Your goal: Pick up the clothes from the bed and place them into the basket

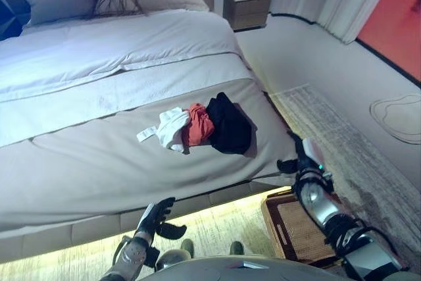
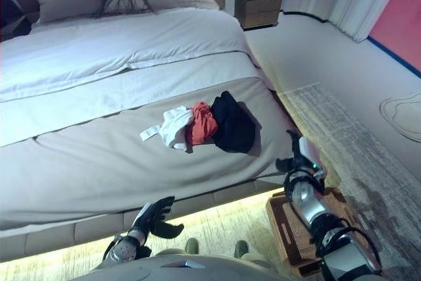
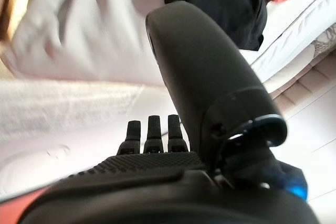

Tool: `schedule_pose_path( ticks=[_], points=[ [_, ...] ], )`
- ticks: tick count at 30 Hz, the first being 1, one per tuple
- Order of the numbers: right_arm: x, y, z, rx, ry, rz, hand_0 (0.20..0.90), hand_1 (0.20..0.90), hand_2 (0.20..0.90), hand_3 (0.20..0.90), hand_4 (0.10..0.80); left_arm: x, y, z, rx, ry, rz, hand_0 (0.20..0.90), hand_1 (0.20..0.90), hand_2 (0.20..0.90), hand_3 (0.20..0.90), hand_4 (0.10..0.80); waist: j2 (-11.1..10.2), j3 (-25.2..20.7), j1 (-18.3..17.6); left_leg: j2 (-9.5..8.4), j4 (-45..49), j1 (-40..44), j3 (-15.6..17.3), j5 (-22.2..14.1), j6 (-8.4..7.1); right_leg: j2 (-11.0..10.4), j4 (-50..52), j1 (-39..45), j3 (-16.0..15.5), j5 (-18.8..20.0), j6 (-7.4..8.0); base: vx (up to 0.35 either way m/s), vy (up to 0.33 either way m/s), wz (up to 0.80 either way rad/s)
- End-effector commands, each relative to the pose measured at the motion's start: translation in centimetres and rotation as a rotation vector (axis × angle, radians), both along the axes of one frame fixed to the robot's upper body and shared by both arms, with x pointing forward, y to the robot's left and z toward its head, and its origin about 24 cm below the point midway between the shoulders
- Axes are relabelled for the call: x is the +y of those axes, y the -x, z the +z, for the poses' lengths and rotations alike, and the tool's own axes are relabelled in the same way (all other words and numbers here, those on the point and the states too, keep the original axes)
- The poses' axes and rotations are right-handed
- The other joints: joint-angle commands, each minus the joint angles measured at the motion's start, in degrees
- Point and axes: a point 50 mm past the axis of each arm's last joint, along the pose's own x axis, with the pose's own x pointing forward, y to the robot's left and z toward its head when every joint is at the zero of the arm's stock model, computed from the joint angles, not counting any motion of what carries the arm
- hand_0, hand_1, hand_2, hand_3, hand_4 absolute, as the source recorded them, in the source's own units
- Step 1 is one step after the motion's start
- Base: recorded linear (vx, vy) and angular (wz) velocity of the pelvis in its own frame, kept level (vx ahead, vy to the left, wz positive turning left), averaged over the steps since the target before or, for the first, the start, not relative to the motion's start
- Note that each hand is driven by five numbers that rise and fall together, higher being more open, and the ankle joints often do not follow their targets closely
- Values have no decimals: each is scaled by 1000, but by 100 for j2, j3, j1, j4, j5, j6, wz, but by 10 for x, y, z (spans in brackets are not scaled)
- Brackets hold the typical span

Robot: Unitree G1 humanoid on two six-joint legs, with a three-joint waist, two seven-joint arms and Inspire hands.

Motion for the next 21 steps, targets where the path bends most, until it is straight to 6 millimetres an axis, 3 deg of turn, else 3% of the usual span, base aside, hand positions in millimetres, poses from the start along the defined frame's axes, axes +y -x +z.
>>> schedule_pose_path(
  ticks=[1,3,4,5,6,8,11,14,21],
  points=[
    [7,-66,88,-275,58,34,900,900,900,900,800,3,-52,31,-200,13,-29,900,900,900,900,800,-206,244,177,-212,569,-321,85,-630,165,-199,596,-66,26,-408,-61,39,153,20],
    [9,-73,98,-289,71,38,900,900,900,900,800,2,-54,32,-205,18,-24,900,900,900,900,800,-188,257,195,-224,471,-322,80,-597,189,-212,685,-153,-11,-440,-49,29,169,6],
    [10,-84,119,-320,91,45,900,900,900,900,800,3,-59,37,-229,23,-29,900,900,900,900,800,-152,339,246,-235,386,-416,109,-559,260,-208,1137,-440,-119,-641,-53,-18,163,1],
    [9,-87,126,-332,103,46,900,900,900,900,800,3,-62,39,-239,22,-40,900,900,900,900,800,-145,374,264,-241,407,-490,104,-547,283,-211,1351,-601,-147,-722,-45,-68,124,-11],
    [5,-91,139,-367,103,31,900,900,900,900,800,3,-65,43,-263,11,-72,900,900,900,900,800,-133,568,277,-285,592,-662,-11,-564,316,-254,1932,-1068,-87,-658,64,-112,4,-8],
    [11,-103,162,-434,110,21,900,900,900,900,800,4,-77,54,-320,10,-85,900,900,900,900,800,-142,881,285,-294,981,-979,-53,-675,309,-475,1905,-1529,32,-477,194,-188,-58,5],
    [15,-119,203,-500,160,40,900,900,900,900,800,-3,-101,74,-434,61,-69,900,900,900,900,800,-62,1211,294,-360,1383,-1576,34,-724,334,-415,1930,-1841,139,-519,89,-184,-47,13],
    [7,-122,227,-535,178,29,900,900,900,900,800,-19,-115,95,-536,127,-84,900,900,900,900,800,-11,1423,355,-458,1902,-2121,65,-832,301,-397,2183,-2145,91,-659,-17,-92,-38,6],
    [-22,-118,266,-552,244,-43,900,900,900,900,800,-30,-124,140,-761,235,-116,900,900,900,900,800,237,1773,551,-646,2767,-3099,-227,-1001,295,-444,3363,-3143,-167,-1093,-187,-35,-6,24]
  ],
)
